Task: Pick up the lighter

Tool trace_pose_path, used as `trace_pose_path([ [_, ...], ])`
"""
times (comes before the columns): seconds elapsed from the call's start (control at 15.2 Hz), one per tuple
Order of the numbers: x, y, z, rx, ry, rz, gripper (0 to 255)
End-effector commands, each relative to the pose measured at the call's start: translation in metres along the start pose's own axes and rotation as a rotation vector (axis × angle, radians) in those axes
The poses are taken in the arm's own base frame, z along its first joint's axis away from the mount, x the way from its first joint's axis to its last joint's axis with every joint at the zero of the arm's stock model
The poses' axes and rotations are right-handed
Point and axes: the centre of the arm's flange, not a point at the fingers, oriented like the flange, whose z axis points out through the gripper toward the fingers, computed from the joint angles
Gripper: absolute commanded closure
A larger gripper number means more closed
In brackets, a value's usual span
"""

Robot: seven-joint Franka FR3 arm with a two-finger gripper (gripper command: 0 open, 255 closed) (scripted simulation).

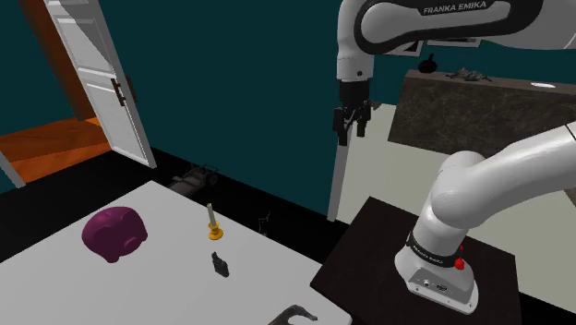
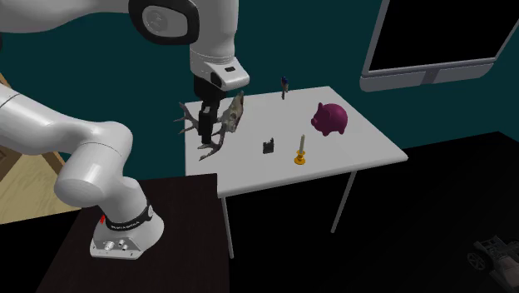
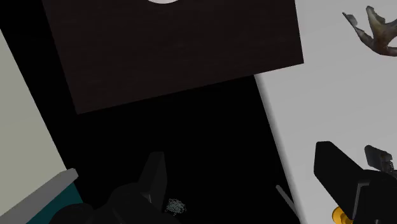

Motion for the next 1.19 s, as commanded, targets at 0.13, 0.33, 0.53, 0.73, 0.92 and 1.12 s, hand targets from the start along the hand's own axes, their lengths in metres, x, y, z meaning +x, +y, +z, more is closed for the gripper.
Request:
trace_pose_path([
  [0.13,0.012,-0.019,0.015,-0.007,0.004,-0.013,0],
  [0.33,0.03,-0.048,0.037,-0.017,0.009,-0.032,0],
  [0.53,0.047,-0.076,0.059,-0.026,0.014,-0.05,0],
  [0.73,0.064,-0.105,0.081,-0.036,0.02,-0.069,0],
  [0.92,0.08,-0.134,0.104,-0.046,0.025,-0.088,0],
  [1.12,0.097,-0.163,0.127,-0.056,0.031,-0.107,0],
])
